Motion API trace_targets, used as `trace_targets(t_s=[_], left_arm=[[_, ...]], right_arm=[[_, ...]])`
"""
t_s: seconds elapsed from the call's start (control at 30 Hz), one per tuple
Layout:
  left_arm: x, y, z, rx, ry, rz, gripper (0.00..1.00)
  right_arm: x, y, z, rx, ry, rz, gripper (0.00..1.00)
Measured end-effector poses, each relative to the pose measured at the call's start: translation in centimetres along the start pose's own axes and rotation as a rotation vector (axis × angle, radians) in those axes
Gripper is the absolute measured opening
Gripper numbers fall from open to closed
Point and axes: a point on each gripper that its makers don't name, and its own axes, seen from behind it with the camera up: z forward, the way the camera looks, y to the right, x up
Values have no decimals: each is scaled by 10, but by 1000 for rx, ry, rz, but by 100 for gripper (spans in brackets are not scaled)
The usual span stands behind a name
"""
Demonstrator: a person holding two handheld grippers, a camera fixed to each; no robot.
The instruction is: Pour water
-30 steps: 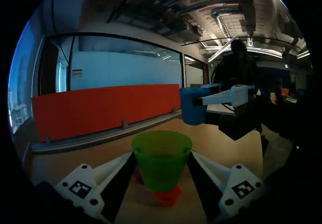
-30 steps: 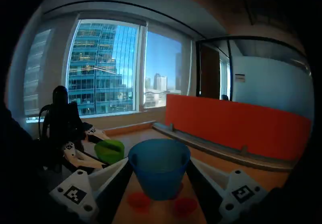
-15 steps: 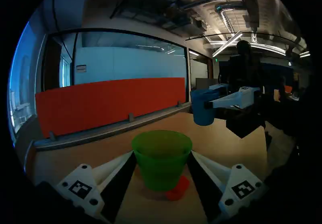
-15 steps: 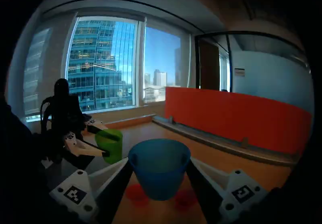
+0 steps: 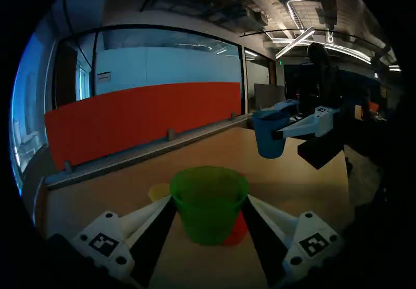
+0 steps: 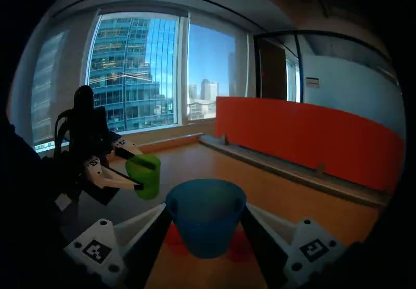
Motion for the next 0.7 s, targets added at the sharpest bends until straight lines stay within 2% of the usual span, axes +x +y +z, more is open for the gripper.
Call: trace_targets(t_s=[0.7], left_arm=[[-57, 1, 11, -24, -154, -8, 83]], right_arm=[[-77, -1, 11, 72, -181, -7, 89]])
